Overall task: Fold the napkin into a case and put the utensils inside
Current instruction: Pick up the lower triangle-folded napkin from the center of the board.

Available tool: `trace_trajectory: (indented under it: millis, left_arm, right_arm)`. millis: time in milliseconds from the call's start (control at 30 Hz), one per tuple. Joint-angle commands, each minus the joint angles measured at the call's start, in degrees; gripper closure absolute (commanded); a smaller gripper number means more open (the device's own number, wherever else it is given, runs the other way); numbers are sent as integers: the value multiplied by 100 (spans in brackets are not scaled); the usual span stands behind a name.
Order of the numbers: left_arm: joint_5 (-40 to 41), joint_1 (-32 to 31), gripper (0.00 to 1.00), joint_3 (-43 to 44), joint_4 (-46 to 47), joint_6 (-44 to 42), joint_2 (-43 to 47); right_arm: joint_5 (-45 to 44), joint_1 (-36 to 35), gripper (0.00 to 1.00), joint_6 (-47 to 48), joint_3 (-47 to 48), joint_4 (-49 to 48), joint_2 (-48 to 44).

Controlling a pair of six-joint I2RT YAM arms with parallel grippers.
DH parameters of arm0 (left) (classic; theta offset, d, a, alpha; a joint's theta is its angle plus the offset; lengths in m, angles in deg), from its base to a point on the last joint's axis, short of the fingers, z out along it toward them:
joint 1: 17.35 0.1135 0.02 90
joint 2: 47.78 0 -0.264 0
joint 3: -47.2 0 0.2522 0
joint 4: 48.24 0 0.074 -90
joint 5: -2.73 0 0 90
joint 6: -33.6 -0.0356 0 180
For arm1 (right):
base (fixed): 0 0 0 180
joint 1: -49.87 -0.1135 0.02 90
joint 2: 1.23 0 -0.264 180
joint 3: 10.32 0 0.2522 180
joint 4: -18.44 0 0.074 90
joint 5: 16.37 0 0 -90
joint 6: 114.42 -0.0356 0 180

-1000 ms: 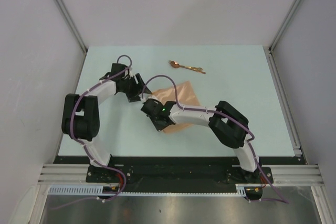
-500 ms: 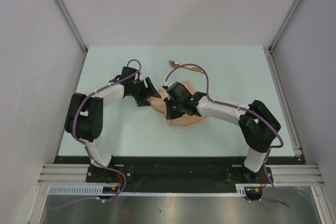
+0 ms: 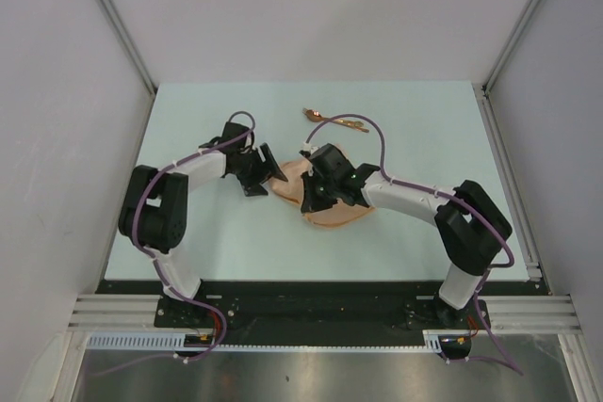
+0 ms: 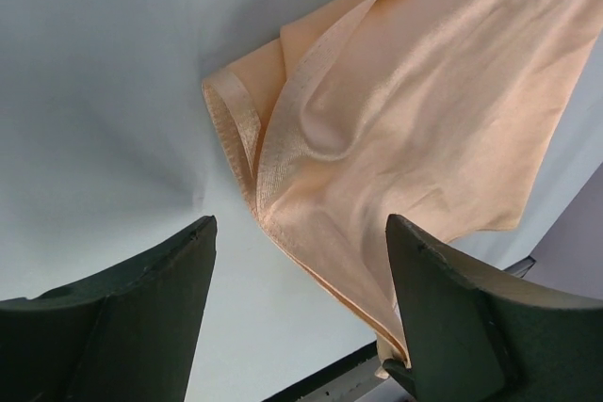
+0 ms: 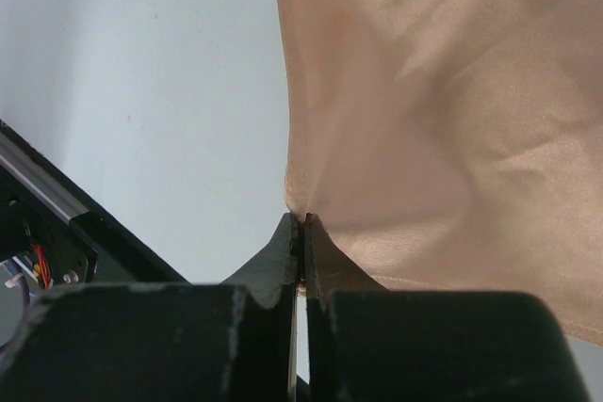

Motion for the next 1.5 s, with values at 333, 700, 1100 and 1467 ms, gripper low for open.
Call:
trace_trajectory:
  millis: [333, 700, 1100, 1467]
  left_arm:
    - [2, -13, 31, 298, 253, 296, -361]
    - [117, 92, 82, 175, 403, 182, -423]
    - [1048, 215, 100, -229, -336, -618, 684]
    - [961, -48, 100, 218, -362, -451, 536]
  right_arm:
    - [320, 121, 100, -149, -168, -458, -509]
    - [487, -19, 100, -114, -317, -519, -518]
    - [874, -740, 100, -491, -677, -1168, -342]
    - [980, -275, 100, -589, -1178, -1548, -561]
